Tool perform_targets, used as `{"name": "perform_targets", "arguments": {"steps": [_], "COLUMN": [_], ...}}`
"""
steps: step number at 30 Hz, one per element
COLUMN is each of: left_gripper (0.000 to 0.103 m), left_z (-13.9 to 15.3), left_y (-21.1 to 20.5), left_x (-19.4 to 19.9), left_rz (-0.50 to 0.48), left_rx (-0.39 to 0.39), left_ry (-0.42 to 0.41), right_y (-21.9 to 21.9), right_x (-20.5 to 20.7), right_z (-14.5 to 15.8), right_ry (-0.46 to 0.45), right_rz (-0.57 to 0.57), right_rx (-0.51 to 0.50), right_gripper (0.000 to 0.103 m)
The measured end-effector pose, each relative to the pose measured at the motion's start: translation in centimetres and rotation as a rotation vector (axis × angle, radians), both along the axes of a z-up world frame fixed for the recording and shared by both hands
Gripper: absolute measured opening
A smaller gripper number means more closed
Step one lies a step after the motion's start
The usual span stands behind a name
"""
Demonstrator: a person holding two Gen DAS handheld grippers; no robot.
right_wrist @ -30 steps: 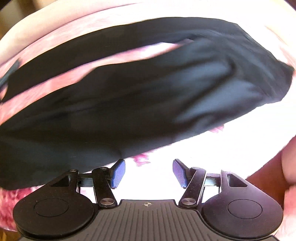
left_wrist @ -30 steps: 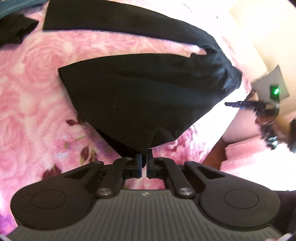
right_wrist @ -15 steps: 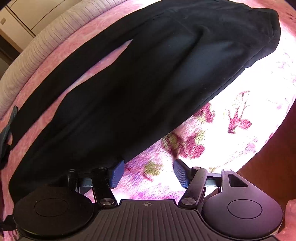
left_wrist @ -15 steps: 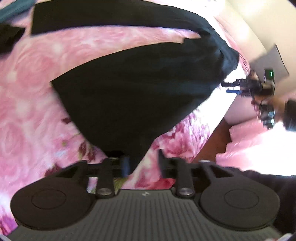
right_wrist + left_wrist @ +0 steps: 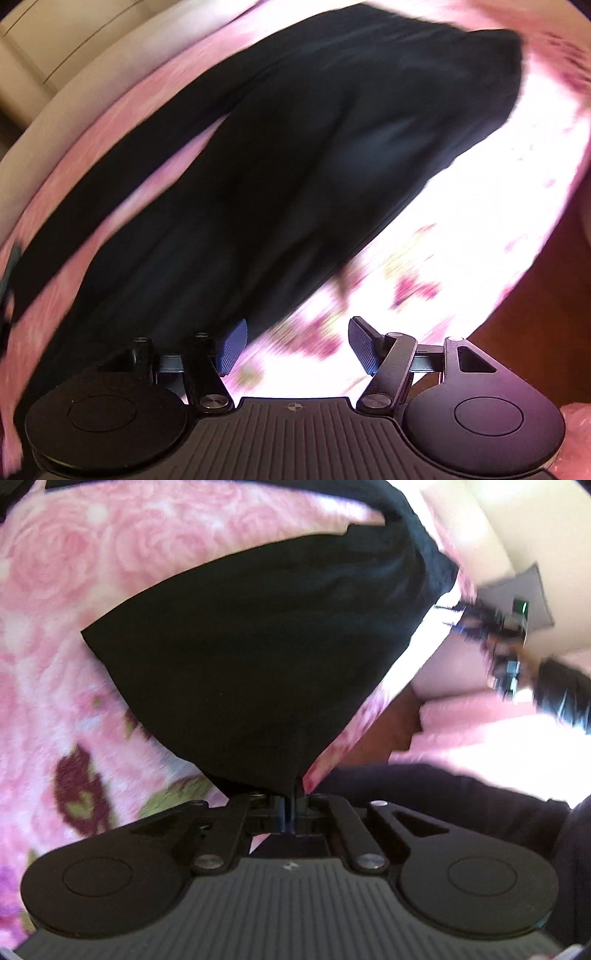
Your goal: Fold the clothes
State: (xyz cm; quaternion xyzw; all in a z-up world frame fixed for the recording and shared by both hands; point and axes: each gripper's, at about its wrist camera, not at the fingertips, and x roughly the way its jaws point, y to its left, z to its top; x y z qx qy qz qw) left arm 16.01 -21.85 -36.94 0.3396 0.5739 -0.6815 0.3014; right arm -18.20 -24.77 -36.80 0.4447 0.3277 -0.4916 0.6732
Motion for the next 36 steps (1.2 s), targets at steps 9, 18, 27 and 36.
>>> {"name": "perform_targets", "arguments": {"steps": [9, 18, 27, 36], "left_gripper": [0.0, 0.0, 0.0, 0.002], "left_z": [-1.3, -1.0, -1.0, -2.6], "left_y": [-1.2, -1.5, -0.6, 0.9], "left_x": [-2.2, -5.9, -8.3, -9.8], "left_rz": [0.017, 0.006, -0.004, -0.07], "left_rx": [0.095, 0.166, 0.195, 0.171], "left_ry": [-0.151, -0.378, -0.425, -0.424], "right_y": [-11.6, -25.3, -31.1, -26.8], "right_x": [-12.8, -20.1, -23.0, -20.1], "right_z": [1.1, -1.4, 0.0, 0.0], "right_ry": [0.026, -0.005, -0.016, 0.164], "right_rz": [-0.26, -0.331, -0.28, -0.259], "right_rx": [-0.098, -0.157, -0.114, -0.157], "right_gripper": [0.065, 0.065, 0.003, 0.067]}}
